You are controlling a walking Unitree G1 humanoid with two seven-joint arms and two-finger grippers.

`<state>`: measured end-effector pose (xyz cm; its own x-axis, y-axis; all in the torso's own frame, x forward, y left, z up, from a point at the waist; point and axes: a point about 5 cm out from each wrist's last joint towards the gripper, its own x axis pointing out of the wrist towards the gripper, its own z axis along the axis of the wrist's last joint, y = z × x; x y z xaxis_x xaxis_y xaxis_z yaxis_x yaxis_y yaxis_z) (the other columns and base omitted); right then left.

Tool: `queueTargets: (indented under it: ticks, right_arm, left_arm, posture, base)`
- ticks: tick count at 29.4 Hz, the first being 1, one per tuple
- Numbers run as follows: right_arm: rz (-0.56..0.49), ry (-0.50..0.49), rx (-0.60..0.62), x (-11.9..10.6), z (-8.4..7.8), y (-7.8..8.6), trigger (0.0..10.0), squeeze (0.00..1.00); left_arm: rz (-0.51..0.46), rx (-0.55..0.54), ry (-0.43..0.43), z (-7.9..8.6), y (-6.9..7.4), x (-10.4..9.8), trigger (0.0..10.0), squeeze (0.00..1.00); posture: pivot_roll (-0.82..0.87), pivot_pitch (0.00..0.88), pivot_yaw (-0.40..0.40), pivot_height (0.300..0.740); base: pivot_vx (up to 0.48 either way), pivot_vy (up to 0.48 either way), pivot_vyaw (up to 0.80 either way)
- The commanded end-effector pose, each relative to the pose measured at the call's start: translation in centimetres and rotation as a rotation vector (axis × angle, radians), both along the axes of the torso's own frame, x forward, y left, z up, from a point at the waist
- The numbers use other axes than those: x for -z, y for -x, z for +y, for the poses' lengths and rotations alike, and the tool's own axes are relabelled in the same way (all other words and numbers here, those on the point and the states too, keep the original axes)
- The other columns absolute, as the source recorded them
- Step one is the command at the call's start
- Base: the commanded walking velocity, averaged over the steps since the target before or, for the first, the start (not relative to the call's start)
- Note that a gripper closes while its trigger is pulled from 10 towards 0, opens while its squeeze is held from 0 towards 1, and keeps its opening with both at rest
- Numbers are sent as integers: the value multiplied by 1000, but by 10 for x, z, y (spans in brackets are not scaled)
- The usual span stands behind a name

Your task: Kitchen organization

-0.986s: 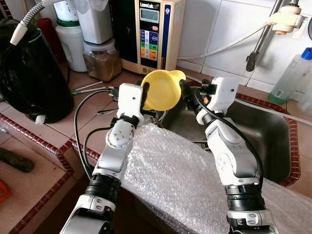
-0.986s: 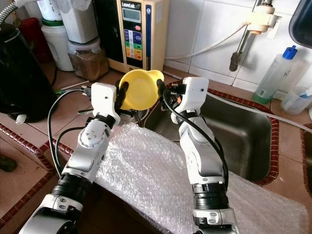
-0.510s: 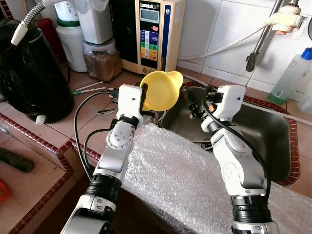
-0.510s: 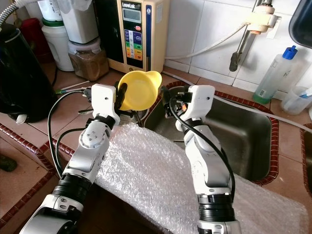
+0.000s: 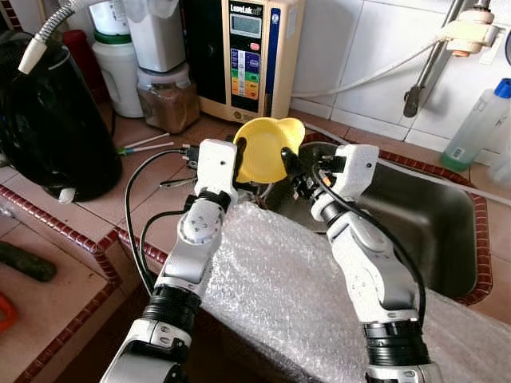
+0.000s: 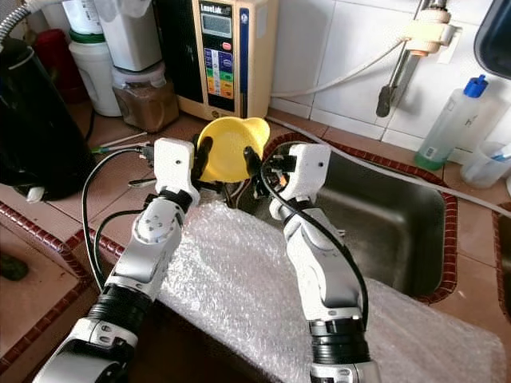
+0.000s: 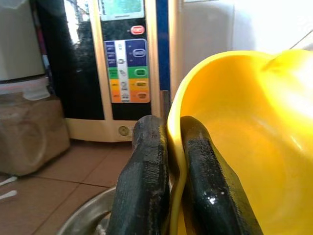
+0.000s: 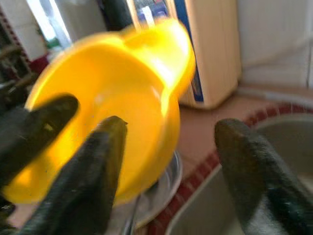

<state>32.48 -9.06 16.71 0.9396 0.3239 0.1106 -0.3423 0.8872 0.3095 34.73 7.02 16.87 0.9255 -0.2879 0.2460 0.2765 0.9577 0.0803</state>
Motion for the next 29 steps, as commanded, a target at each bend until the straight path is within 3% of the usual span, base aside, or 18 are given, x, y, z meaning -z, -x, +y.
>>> queueTargets:
  ticks: [1, 13, 29]
  right_arm:
    - [8, -26, 17, -2, -1, -5, 0, 0]
    - [58, -70, 74, 3, -13, -13, 0, 0]
    - [133, -80, 43, 14, -14, -12, 0, 0]
  left_arm:
    - [-37, 40, 1, -6, 4, -6, 0, 0]
    - [-48, 57, 11, -7, 7, -6, 0, 0]
    - [-56, 64, 6, -8, 8, -6, 0, 0]
  posture:
    - [55, 0, 2, 740]
    - [54, 0, -2, 740]
    - [52, 0, -1, 740]
  base:
    - [0, 0, 0]
    - [0, 0, 0]
    - [0, 0, 0]
